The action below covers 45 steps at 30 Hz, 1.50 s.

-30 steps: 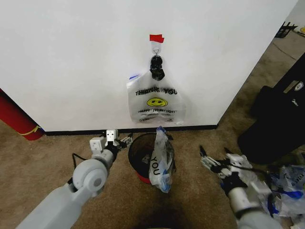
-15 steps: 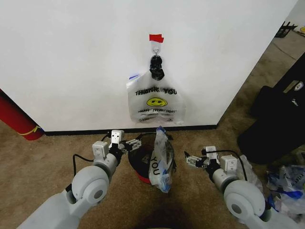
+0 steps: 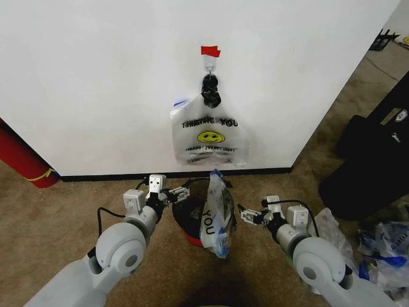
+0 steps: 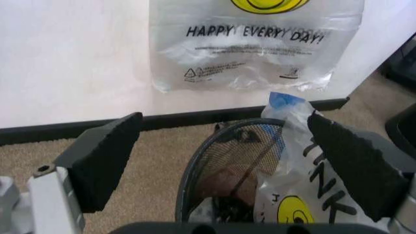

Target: Pick up the garbage bag from the wall and place it over the trash bin.

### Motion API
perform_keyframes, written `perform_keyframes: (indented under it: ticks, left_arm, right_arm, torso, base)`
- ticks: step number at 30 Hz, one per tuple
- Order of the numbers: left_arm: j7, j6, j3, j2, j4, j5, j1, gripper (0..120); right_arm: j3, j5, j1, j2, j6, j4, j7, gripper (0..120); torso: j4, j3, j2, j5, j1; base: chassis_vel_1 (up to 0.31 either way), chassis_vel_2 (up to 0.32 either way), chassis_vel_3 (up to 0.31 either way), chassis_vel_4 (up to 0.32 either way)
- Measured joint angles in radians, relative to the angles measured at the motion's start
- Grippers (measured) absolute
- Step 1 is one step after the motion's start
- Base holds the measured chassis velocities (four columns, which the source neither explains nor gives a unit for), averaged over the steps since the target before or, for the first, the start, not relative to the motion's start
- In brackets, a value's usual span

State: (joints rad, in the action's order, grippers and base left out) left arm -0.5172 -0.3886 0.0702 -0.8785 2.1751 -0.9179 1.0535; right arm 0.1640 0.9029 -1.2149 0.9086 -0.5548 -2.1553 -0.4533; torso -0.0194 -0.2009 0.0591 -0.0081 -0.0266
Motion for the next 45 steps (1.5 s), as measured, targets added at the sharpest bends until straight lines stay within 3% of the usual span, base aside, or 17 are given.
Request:
perform_keyframes:
  ticks: [22, 26, 35, 45]
  left_arm:
    - [-0.002, -0.001, 0.007, -0.007, -0.013, -0.016, 0.002, 100]
    - [-0.002, 0.000, 0.007, -0.011, -0.017, -0.015, 0.007, 100]
    - [-0.002, 0.001, 0.006, -0.013, -0.019, -0.016, 0.003, 100]
    - [-0.002, 0.001, 0.006, -0.016, -0.018, -0.020, 0.004, 100]
  right_arm:
    - [-0.148, 0.141, 0.195, 0.108, -0.156, 0.149, -0.160, 100]
    - [-0.176, 0.186, 0.243, 0.142, -0.176, 0.191, -0.237, 88]
    - [-0.215, 0.211, 0.297, 0.175, -0.177, 0.238, -0.279, 74]
    - [-0.227, 0.242, 0.326, 0.195, -0.177, 0.268, -0.305, 38]
  torso:
    - [0.0001, 0.000, 0.000, 0.0001, 0.000]
    - [0.0001, 0.000, 0.000, 0.0001, 0.000]
    - [0.0001, 0.000, 0.000, 0.0001, 0.000]
    - [0.0002, 0.000, 0.000, 0.0000, 0.000]
  base:
    - [0.000, 0.000, 0.000, 0.000]
    - [0.000, 0.000, 0.000, 0.000]
    - [0.000, 0.000, 0.000, 0.000]
    - [0.000, 0.000, 0.000, 0.000]
